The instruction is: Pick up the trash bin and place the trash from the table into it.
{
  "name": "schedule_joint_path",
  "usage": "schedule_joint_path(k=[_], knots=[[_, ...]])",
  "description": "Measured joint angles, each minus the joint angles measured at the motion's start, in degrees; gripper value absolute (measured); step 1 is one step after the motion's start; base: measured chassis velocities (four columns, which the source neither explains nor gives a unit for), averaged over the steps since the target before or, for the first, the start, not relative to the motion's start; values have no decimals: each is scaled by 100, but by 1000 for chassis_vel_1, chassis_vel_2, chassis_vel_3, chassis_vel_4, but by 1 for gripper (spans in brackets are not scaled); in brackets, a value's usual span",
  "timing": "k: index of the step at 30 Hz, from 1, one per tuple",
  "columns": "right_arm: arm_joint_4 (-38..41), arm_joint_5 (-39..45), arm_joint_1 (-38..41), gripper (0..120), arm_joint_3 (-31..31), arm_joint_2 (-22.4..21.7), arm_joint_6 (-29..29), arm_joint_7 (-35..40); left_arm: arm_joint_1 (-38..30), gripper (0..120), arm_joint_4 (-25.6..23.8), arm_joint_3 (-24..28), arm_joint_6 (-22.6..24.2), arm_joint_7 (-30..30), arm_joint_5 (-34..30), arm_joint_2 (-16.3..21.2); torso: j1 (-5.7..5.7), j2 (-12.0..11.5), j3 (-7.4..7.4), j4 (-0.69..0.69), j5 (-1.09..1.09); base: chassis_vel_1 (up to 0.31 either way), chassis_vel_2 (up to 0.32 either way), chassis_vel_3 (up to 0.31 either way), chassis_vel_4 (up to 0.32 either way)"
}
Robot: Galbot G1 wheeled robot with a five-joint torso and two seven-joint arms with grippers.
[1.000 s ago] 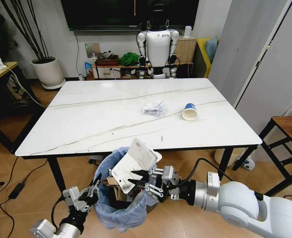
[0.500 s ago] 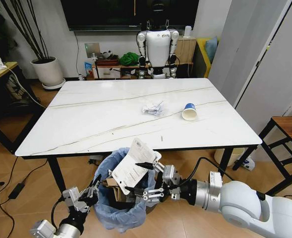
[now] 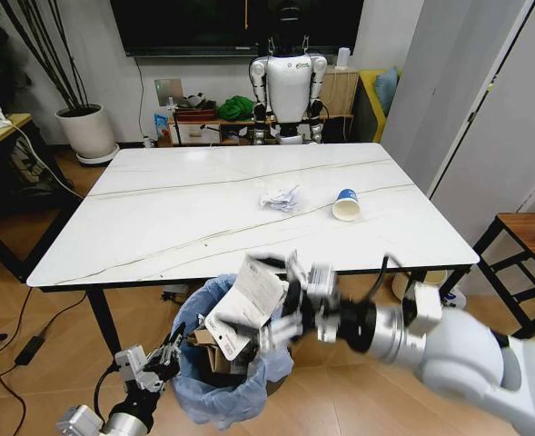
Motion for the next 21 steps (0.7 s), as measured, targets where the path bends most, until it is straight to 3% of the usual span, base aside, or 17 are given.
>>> schedule_joint_path(k=[6,7,19,21], knots=[[-1248,604,834,100,-16,841,-241,527,82,0,-86,-53,-16,13,0,-29,0,0,0,1,-1,0,0,0,0],[-1248,604,834,100,-16,841,-241,527,82,0,-86,-53,-16,13,0,-29,0,0,0,1,-1,0,0,0,0],[-4365,619,1810,100,-550,2034,-786,567,94,0,-141,-90,-6,6,-68,91,1,-1,1,0,-1,0,0,0,0],[-4565,584,1846,100,-597,2108,-806,524,108,0,-151,-106,-7,6,-71,91,1,-1,1,0,-1,0,0,0,0]])
